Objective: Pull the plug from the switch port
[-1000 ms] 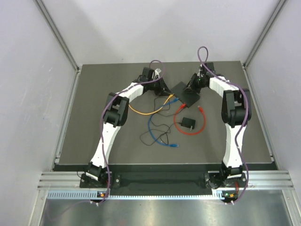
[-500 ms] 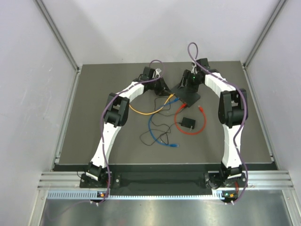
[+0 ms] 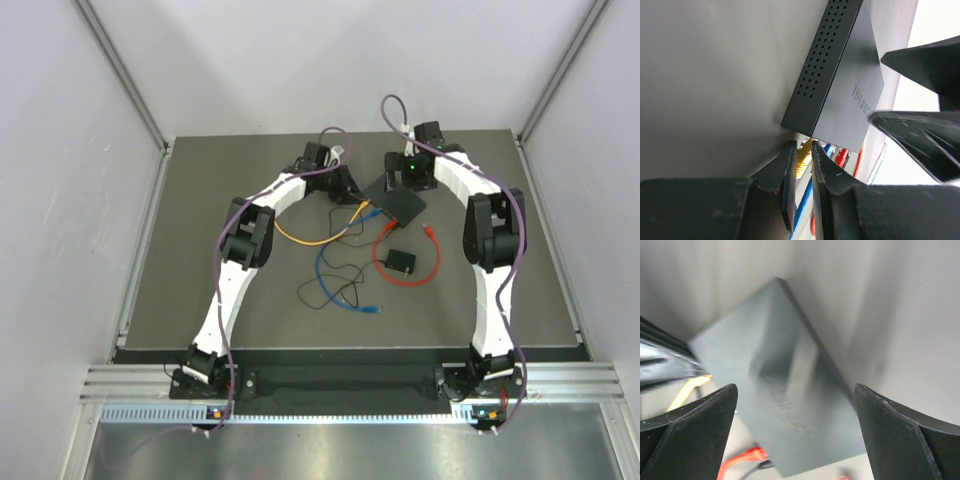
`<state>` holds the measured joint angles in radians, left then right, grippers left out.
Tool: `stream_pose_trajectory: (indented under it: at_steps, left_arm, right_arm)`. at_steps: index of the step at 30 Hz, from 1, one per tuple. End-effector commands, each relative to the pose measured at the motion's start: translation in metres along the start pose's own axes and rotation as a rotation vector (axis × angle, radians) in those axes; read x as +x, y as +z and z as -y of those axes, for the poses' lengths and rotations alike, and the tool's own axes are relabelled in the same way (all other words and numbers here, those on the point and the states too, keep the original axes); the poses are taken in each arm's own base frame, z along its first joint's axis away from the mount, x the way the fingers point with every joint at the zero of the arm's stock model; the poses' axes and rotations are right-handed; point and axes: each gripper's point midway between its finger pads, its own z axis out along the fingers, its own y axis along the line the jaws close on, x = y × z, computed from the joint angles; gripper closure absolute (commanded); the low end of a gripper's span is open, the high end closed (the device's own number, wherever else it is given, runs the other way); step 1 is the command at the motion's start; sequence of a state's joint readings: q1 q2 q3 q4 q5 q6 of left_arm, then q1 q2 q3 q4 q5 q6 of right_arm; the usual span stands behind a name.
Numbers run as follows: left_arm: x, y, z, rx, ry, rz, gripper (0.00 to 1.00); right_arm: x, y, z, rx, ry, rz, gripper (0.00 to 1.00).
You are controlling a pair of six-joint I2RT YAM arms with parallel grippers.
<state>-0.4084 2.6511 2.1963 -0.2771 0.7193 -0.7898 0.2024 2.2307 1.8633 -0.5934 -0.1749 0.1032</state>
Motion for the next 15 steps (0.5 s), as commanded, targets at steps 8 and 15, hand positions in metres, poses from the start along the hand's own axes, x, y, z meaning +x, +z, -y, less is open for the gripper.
stream_pose_trajectory:
  at_steps: [8, 15]
  left_arm:
    - [0.006, -0.001, -0.035, -0.063, -0.073, -0.044, 1.00]
    - [0.010, -0.006, -0.028, -0.044, -0.065, -0.061, 0.91]
  right_arm:
    - [-0.004, -0.024, 0.007, -0.012, -0.154, 0.034, 0.00]
    - [-0.027, -0.049, -0.013, 0.046, -0.106, 0.107, 0.00]
